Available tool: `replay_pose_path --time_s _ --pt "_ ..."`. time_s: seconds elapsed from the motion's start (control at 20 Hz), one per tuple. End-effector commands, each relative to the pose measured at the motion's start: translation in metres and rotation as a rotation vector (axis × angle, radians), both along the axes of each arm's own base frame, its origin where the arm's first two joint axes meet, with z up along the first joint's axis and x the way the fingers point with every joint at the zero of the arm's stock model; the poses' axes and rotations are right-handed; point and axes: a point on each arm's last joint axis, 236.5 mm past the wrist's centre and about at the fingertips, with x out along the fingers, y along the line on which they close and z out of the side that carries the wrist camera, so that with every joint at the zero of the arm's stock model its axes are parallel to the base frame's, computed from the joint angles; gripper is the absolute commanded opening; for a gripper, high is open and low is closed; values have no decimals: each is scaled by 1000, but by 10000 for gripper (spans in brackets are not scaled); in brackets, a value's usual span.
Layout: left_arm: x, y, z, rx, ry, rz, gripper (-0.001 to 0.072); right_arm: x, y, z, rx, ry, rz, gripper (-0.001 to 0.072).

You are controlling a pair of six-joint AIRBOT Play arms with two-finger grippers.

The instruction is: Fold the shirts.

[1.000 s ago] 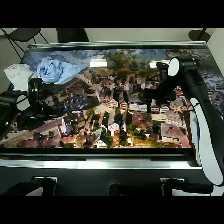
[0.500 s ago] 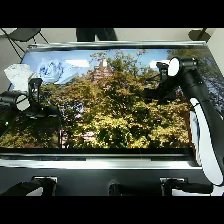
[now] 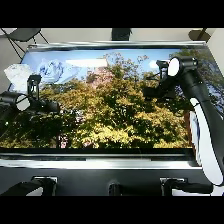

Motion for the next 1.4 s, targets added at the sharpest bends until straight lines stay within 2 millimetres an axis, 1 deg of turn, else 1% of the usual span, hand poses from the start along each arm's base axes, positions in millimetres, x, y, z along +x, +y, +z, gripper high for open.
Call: replay_pose_path --time_s 0.0,0.05,0.1,0.15,0.25,0.3,0.4,0.45,0.55,0.65,0.7,0.75,0.85,0.95,1.0,1.15,1.2,1.25,1.3,1.35 --pt "38 -8 17 -25 -172 -21 685 10 2 3 10 -44 -3 532" --pt "62 -12 30 -41 -283 -30 685 15 3 4 14 -67 -5 532" --pt "84 -11 41 -65 -363 -6 685 24 5 7 23 -106 -8 532" --pt "101 -3 43 -102 -379 65 685 32 6 9 30 -139 -11 532" --pt "142 19 32 -176 -340 178 686 39 8 12 36 -172 -14 532" --pt "166 33 22 -241 -306 248 687 40 8 12 37 -174 -14 532" --pt "207 60 1 -450 -228 443 692 38 8 12 36 -167 -13 532" --pt "221 72 -12 -549 -189 528 694 38 7 11 35 -165 -13 532" --pt "243 91 -40 -723 -141 651 696 35 10 11 44 -151 -12 531" --pt "259 101 -60 -829 -154 734 696 32 11 10 50 -141 -11 531" --pt "269 107 -67 -855 -189 769 696 32 11 10 51 -141 -11 530" --pt "281 112 -70 -875 -244 790 696 32 13 10 58 -140 -10 530" --pt "304 118 -69 -913 -358 826 696 31 16 11 73 -137 -9 530" --pt "321 117 -68 -943 -446 838 696 31 18 11 81 -135 -8 530" --pt "327 115 -72 -960 -470 849 697 31 19 11 83 -134 -8 530" --pt "336 107 -91 -995 -489 890 693 25 21 10 95 -110 -5 530" --pt "336 104 -96 -1003 -484 898 677 22 22 9 94 -95 -3 531" --pt "336 102 -102 -1017 -470 908 593 18 21 8 92 -81 -1 531" --pt "335 97 -103 -1033 -448 910 236 16 21 7 89 -69 1 531" --pt "334 93 -100 -1042 -436 899 43 14 20 7 87 -62 2 531"
